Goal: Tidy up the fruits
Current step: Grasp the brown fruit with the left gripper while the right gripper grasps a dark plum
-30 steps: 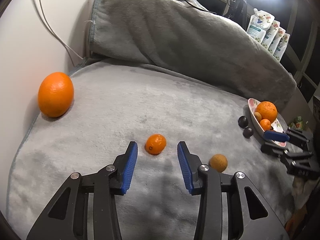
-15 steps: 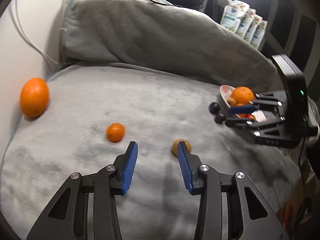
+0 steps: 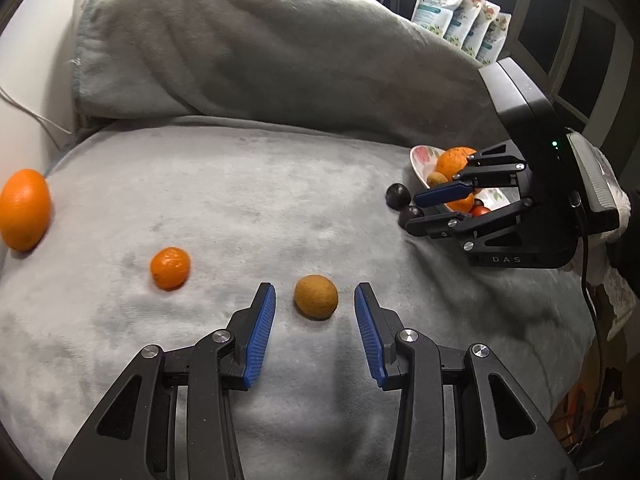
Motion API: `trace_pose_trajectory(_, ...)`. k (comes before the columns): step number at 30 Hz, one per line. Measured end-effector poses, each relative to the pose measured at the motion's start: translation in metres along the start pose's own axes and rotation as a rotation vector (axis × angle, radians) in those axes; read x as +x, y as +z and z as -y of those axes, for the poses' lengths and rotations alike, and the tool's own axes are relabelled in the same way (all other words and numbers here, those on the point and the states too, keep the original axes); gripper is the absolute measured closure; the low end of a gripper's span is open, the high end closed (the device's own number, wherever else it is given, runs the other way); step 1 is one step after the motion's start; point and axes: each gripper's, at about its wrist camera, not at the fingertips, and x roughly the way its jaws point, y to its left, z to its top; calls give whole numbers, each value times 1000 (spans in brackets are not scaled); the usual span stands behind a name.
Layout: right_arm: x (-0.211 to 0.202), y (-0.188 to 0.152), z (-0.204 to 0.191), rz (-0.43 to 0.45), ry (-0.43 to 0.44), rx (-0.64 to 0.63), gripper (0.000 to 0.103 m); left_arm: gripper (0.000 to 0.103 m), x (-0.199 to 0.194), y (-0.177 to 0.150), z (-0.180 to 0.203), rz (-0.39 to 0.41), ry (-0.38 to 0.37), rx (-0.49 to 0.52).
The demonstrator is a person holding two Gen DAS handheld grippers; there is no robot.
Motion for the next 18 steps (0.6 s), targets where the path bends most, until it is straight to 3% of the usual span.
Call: trace_pose_trajectory(18,14,16,-3,-24,-17,-48,80,66,26,4,7,-76,31,49)
